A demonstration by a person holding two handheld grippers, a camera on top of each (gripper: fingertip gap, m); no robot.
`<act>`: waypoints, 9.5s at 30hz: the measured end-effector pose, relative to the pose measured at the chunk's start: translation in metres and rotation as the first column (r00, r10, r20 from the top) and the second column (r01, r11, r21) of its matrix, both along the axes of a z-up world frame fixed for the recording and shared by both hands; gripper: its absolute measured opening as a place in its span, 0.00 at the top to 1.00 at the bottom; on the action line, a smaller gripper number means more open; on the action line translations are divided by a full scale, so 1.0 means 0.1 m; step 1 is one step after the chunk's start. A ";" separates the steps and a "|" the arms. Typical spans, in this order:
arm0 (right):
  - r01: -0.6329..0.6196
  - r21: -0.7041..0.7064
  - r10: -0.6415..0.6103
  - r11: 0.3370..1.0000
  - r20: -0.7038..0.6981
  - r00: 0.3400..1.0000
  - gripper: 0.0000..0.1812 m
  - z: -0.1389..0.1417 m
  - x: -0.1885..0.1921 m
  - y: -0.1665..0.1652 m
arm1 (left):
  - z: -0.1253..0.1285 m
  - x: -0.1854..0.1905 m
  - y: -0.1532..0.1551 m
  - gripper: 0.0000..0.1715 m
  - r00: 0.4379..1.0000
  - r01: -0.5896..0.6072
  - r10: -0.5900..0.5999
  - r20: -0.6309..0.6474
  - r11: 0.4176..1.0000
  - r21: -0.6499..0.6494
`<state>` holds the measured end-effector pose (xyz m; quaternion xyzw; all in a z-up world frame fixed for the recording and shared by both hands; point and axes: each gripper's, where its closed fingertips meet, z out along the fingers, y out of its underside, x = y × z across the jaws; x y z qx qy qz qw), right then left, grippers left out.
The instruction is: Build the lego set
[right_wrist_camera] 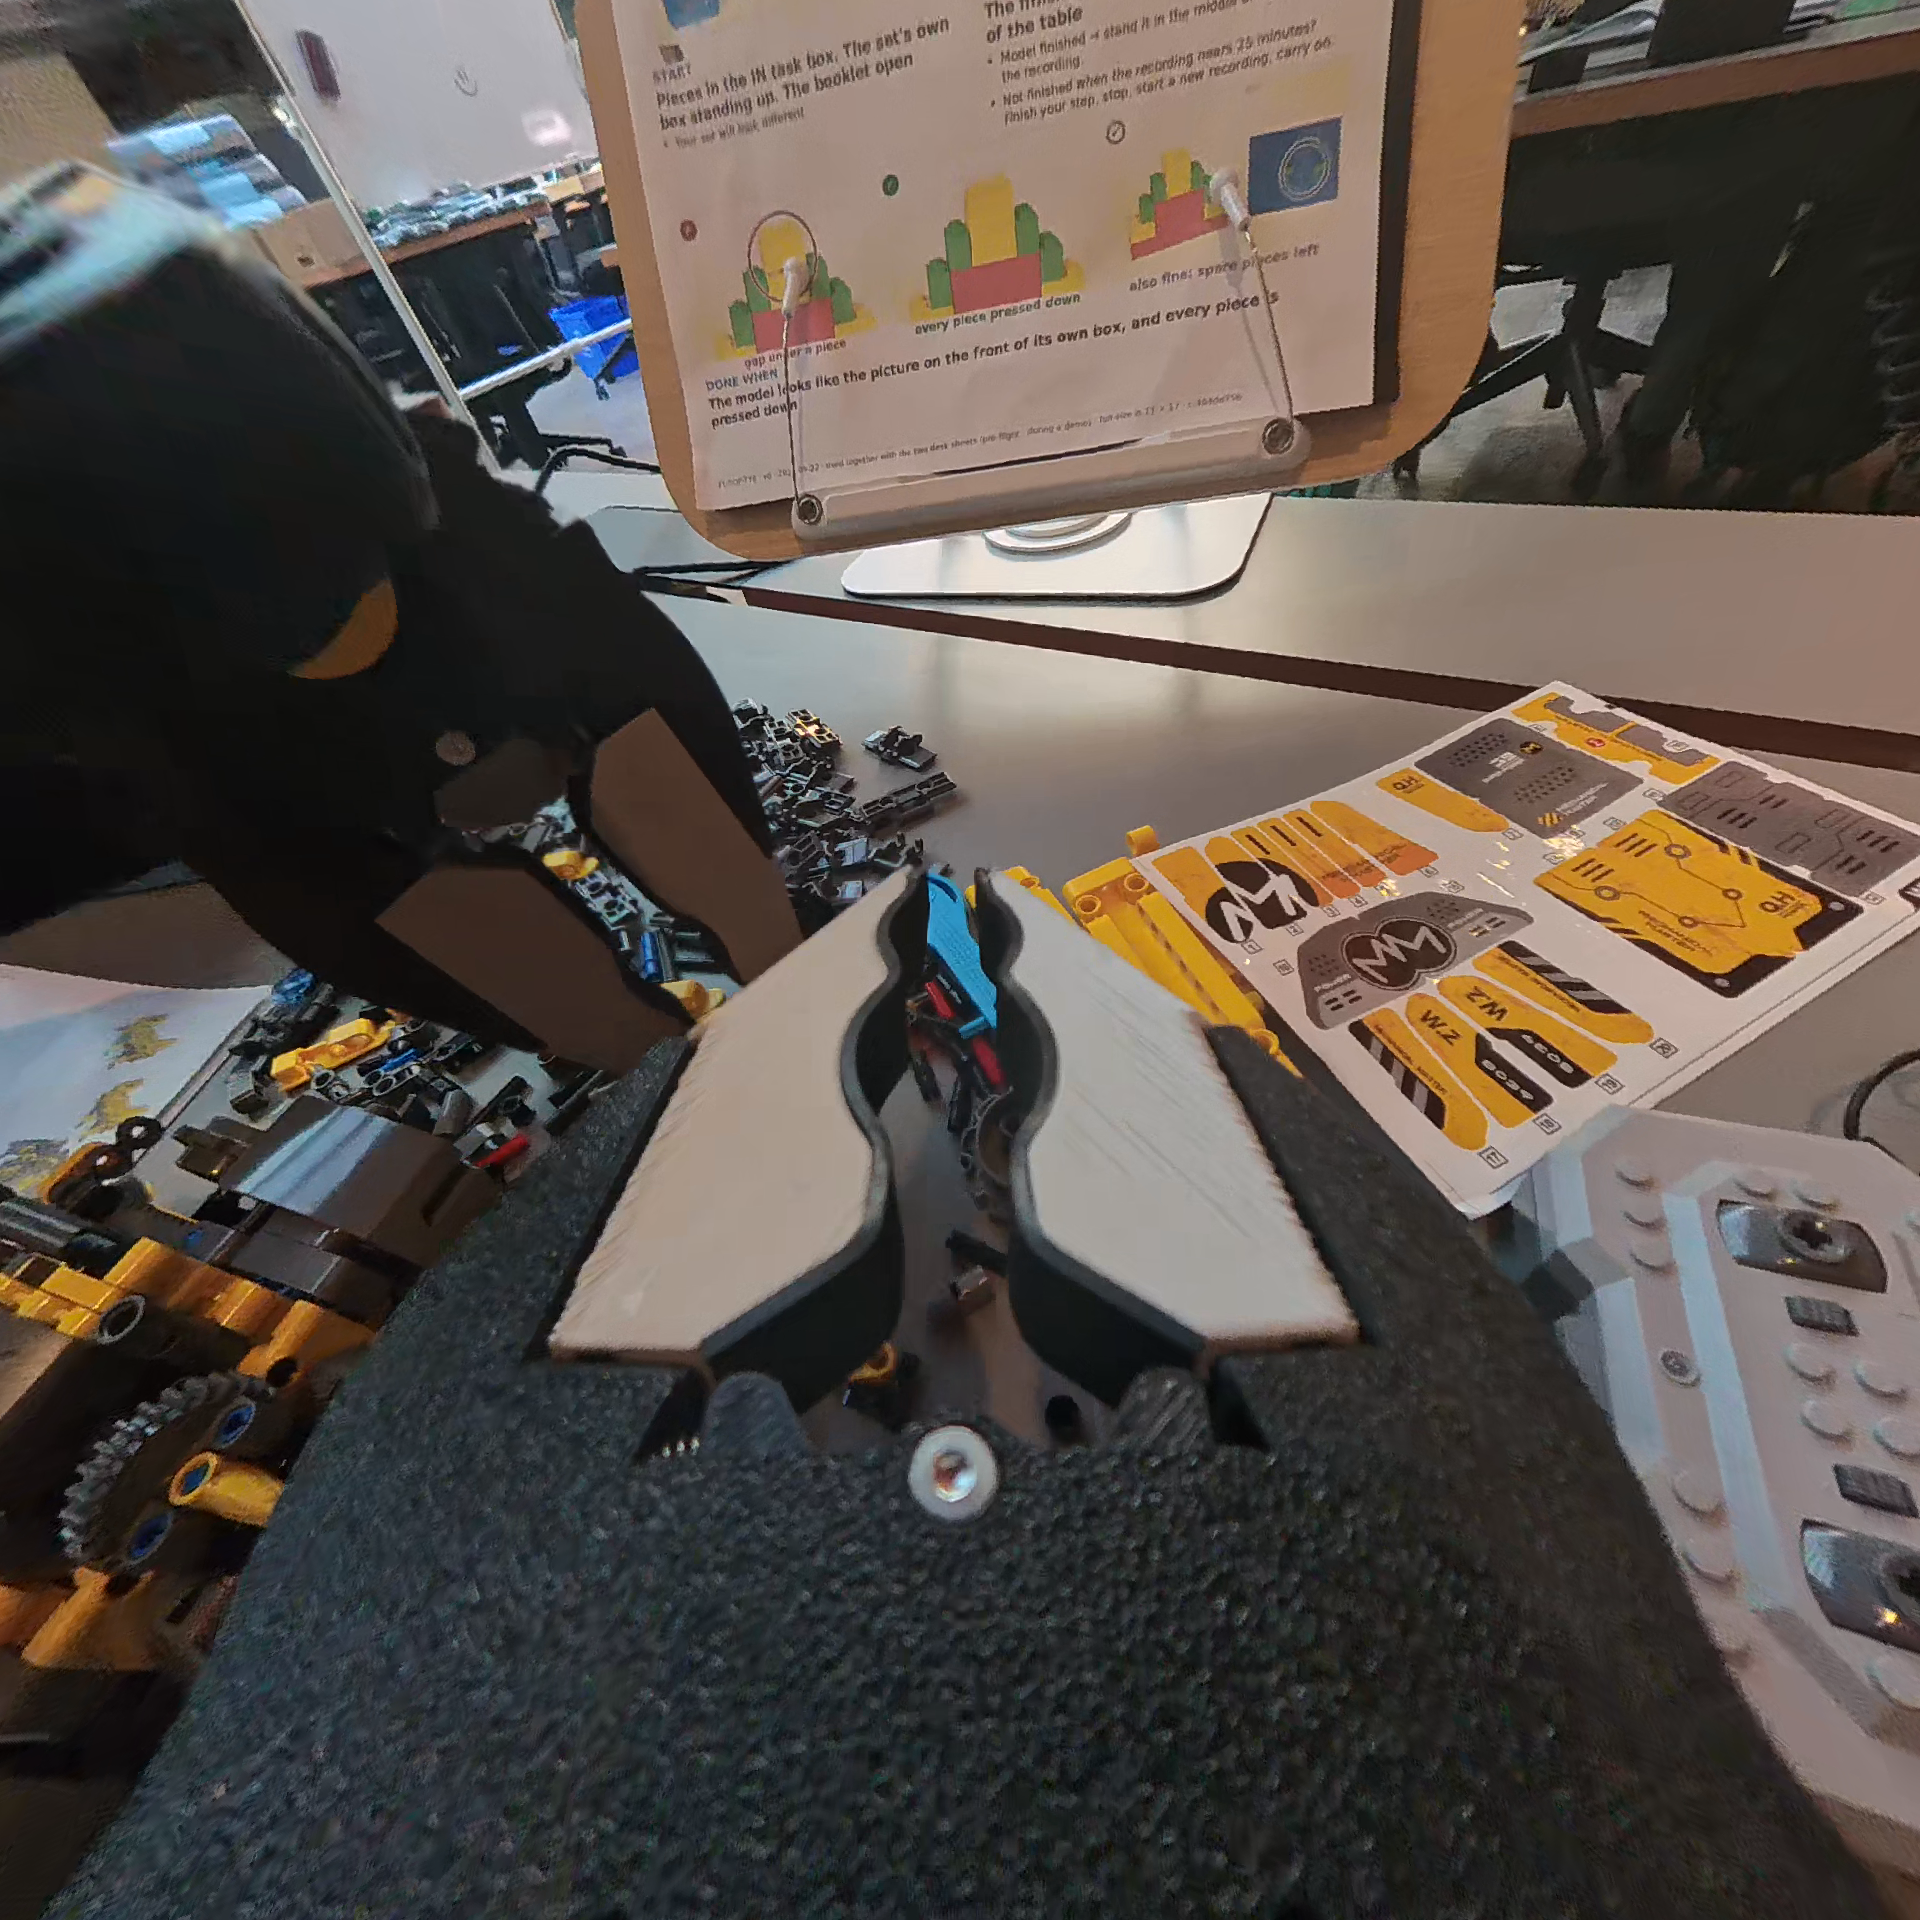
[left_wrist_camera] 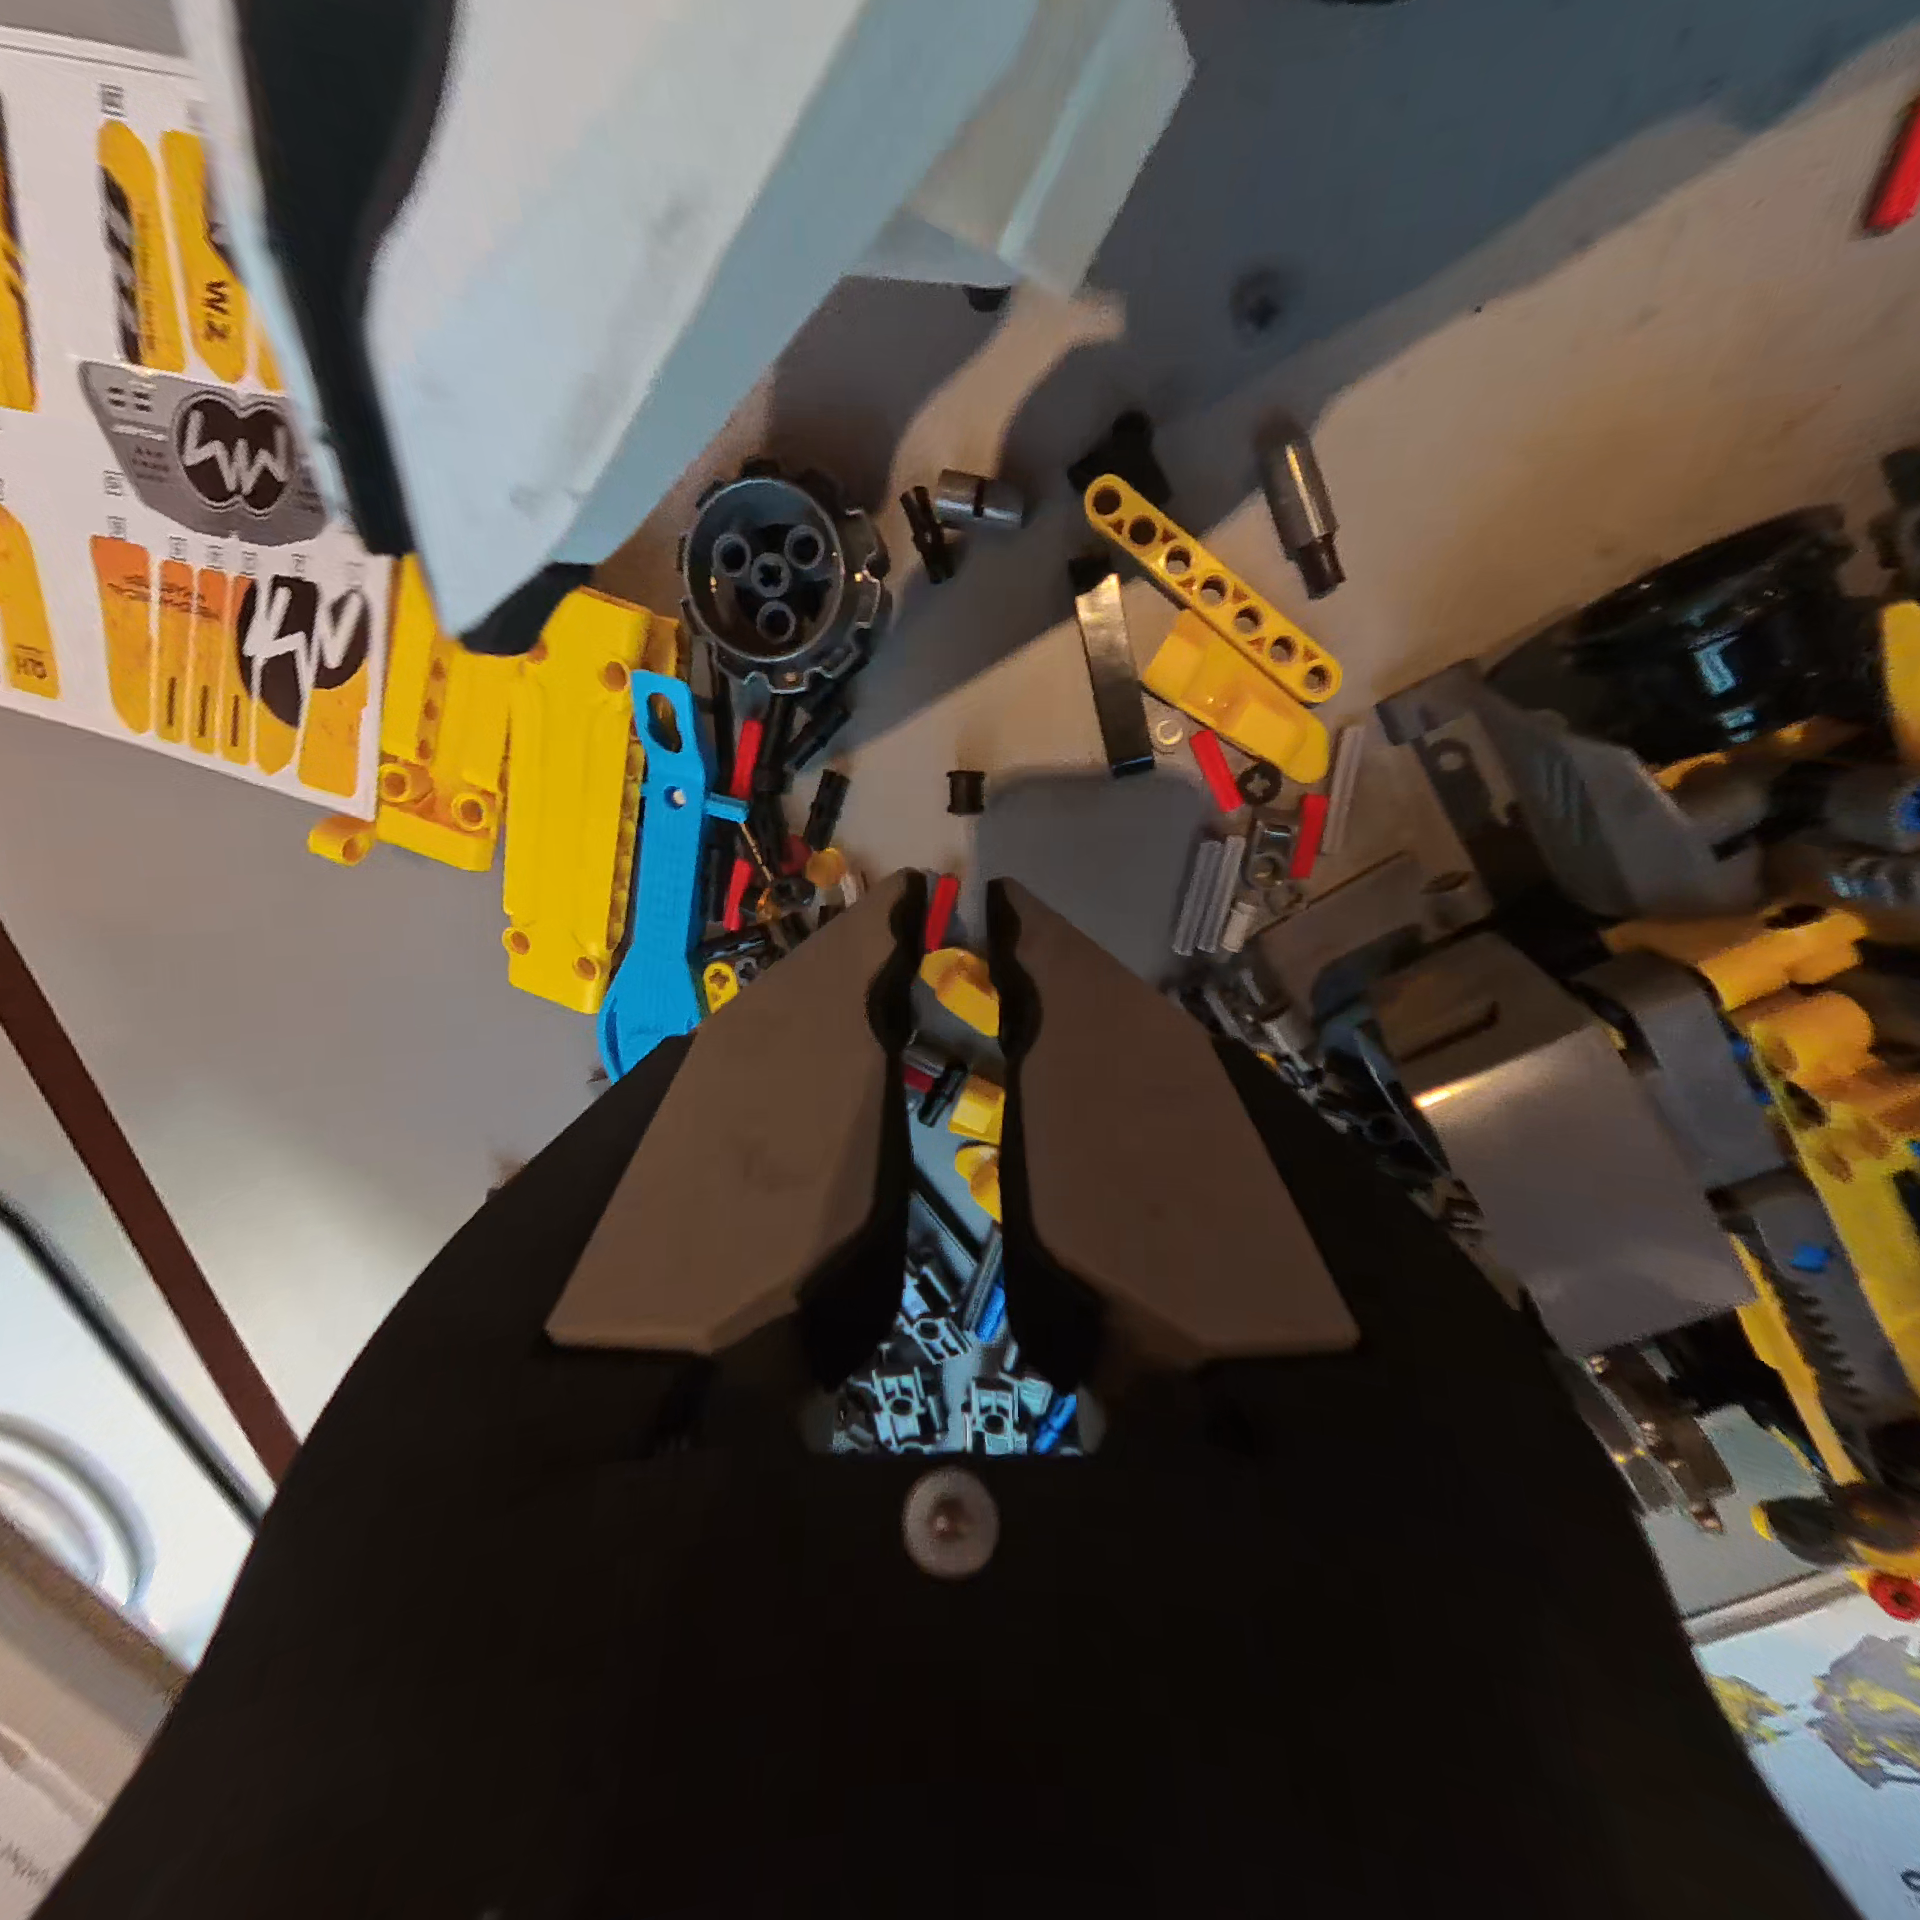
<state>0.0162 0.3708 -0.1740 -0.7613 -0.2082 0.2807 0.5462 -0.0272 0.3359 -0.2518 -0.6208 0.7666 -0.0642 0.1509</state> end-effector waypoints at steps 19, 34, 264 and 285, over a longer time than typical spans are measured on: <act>-0.037 0.044 0.042 0.998 -0.098 0.994 0.93 0.20 -0.01 -0.07 | 0.54 0.02 0.21 1.00 0.760 -0.431 0.508 0.404 0.861 -0.271; -0.269 0.457 0.004 0.848 0.502 0.865 0.87 0.35 -0.74 -0.54 | 1.32 -0.18 -0.09 1.00 0.279 0.036 0.830 0.483 0.494 -0.869; -0.164 0.327 0.135 0.931 0.111 0.985 0.90 0.56 -0.77 -0.63 | 1.47 -0.72 -0.21 0.98 0.558 -0.449 0.654 0.511 0.756 -0.476; 0.108 0.556 -0.179 0.824 0.075 0.981 0.96 1.02 -0.58 -0.74 | 1.87 -0.02 -0.53 0.98 0.413 -0.085 0.697 0.586 0.670 -0.738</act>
